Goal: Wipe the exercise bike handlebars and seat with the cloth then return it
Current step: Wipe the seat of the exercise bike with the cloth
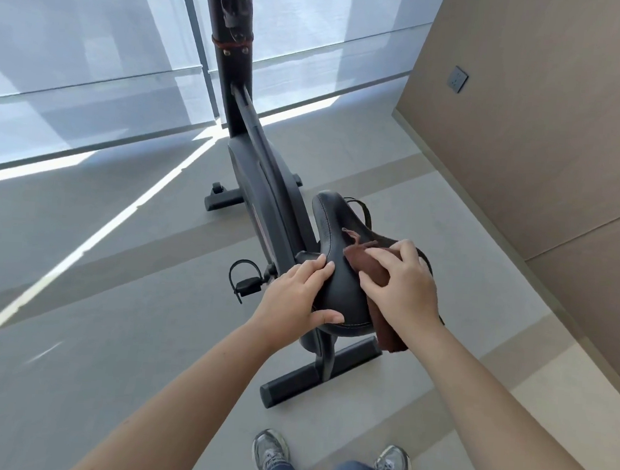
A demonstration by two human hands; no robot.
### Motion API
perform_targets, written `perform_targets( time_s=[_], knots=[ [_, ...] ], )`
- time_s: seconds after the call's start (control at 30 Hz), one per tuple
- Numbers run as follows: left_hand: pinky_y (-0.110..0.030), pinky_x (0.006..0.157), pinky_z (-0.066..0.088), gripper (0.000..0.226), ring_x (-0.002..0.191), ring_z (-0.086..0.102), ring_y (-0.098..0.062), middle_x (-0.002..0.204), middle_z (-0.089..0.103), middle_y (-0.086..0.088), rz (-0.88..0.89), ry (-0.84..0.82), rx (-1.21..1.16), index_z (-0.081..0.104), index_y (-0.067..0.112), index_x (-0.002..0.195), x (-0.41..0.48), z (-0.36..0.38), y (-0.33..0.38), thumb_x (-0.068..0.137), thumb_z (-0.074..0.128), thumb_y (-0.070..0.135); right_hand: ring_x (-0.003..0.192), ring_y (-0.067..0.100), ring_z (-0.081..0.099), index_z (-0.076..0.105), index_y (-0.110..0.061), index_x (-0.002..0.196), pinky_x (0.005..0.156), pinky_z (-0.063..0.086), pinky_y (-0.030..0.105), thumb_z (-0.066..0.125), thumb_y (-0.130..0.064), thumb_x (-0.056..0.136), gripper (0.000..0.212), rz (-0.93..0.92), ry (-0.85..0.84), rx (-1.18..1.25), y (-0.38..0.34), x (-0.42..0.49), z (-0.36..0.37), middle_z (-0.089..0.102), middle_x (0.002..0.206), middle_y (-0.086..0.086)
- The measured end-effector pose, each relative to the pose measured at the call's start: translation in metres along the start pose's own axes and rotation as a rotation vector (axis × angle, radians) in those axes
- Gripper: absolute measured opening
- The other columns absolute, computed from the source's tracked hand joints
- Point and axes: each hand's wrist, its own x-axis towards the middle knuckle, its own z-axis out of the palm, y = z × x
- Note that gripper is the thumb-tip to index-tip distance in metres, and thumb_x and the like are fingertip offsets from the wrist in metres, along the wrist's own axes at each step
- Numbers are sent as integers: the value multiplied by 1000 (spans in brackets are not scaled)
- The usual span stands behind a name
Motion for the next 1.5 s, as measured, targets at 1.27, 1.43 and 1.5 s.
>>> perform_targets(
  time_s=[1.27,1.43,1.5],
  knots=[
    [-37,112,7,68,140,10,-18,152,21,-3,154,14,150,27,19,143,22,-12,-2,87,46,53,124,39,37,40,-23,136,90,42,49,60,-34,82,59,131,119,-140,12,-5,-1,29,148,16],
    [-41,113,6,68,141,8,-17,153,19,-1,181,-9,220,27,19,143,53,-15,-1,88,43,55,111,34,44,49,-27,126,82,45,42,57,-33,83,45,184,66,-118,22,24,0,41,138,9],
    [-41,113,5,69,141,8,-17,153,20,-1,200,-27,252,27,19,143,63,-17,-2,87,42,57,108,33,45,50,-30,125,84,42,39,55,-34,83,42,207,-28,-75,28,42,-4,44,132,6]
  ],
)
